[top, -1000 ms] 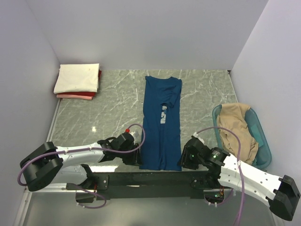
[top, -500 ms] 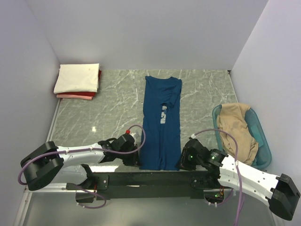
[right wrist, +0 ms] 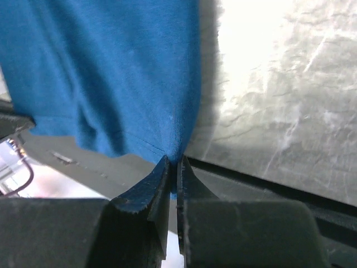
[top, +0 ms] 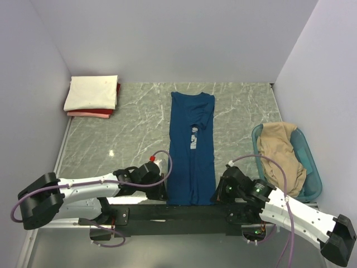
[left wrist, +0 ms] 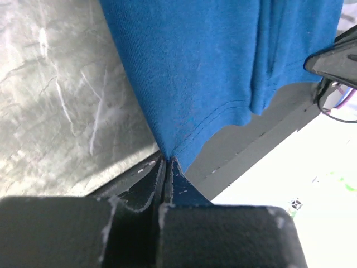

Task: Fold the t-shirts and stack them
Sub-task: Fold the tshirt

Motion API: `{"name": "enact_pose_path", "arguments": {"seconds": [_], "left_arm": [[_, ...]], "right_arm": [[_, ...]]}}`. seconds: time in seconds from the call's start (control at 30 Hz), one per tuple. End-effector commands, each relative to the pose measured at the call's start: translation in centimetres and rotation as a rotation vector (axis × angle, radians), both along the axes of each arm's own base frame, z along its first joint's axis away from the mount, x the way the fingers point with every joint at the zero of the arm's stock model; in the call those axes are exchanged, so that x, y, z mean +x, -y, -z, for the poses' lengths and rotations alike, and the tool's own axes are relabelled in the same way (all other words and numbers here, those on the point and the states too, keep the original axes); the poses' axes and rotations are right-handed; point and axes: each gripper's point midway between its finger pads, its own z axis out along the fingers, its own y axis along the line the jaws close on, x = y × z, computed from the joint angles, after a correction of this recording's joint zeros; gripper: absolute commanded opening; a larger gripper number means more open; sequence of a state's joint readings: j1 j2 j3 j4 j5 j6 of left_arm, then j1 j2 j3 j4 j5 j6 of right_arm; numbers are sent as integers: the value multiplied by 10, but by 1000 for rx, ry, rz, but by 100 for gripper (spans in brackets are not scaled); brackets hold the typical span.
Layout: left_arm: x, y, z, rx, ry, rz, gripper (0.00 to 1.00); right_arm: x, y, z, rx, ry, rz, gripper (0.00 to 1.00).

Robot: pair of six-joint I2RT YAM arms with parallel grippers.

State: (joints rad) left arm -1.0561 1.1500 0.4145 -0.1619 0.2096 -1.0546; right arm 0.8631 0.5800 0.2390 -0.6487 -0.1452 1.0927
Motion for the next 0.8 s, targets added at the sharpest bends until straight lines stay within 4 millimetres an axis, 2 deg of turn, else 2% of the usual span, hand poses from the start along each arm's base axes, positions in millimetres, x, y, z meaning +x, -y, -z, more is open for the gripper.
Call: {"name": "enact_pose_path", "arguments": {"seconds": [0.0,0.03,0.07,0.13,0.2,0.23,0.3,0.33,0.37,0.4,0.43,0.47,0.53,0.57,0.6,0.63,0.7,0.73,0.77], "left_arm": [[8,5,-20,-24,45,-27,1],[14,10,-31,-38,74,-26,1],[19,9,-32,-23,85,-36,1],[38,13,-45,-34,133,-57,1],[49,16,-49,-50,144,-43,1],[63,17,-57,-66,154,-73,1],[77,22,-60,-72,172,-65,1],[89,30,-74,-92,200,-73,1],[101,29,-70,-71,197,-93,1],[110,31,-74,-69,216,-96,1],[128,33,-85,-80,237,-128,1],[137,33,-80,-60,230,-144,1],[164,33,-88,-72,246,-197,1],[173,33,-82,-56,233,-217,1],[184,37,-88,-75,241,-239,1],[196,34,-81,-65,224,-261,1],[211,35,-81,-68,219,-297,1],[227,36,-90,-89,236,-322,1],[235,38,-84,-82,228,-329,1]], "right_arm": [[5,-3,-23,30,53,-14,0],[11,-3,-28,29,80,-7,0],[17,-7,-40,33,107,-5,0],[33,-9,-53,0,161,-2,0],[46,-10,-62,-37,204,-11,0],[58,-15,-77,-31,238,-5,0],[81,-7,-77,-109,270,24,0],[90,-7,-80,-114,283,32,0],[104,-12,-87,-108,313,19,0],[119,-6,-91,-107,325,62,0],[135,-10,-97,-99,348,72,0],[144,-8,-100,-113,364,74,0],[170,-6,-107,-124,381,111,0],[177,-4,-107,-136,389,109,0],[186,-1,-109,-132,385,125,0],[197,-1,-109,-134,383,134,0],[210,2,-107,-137,377,139,0],[222,7,-112,-129,394,165,0],[228,9,-105,-139,376,165,0]]}}
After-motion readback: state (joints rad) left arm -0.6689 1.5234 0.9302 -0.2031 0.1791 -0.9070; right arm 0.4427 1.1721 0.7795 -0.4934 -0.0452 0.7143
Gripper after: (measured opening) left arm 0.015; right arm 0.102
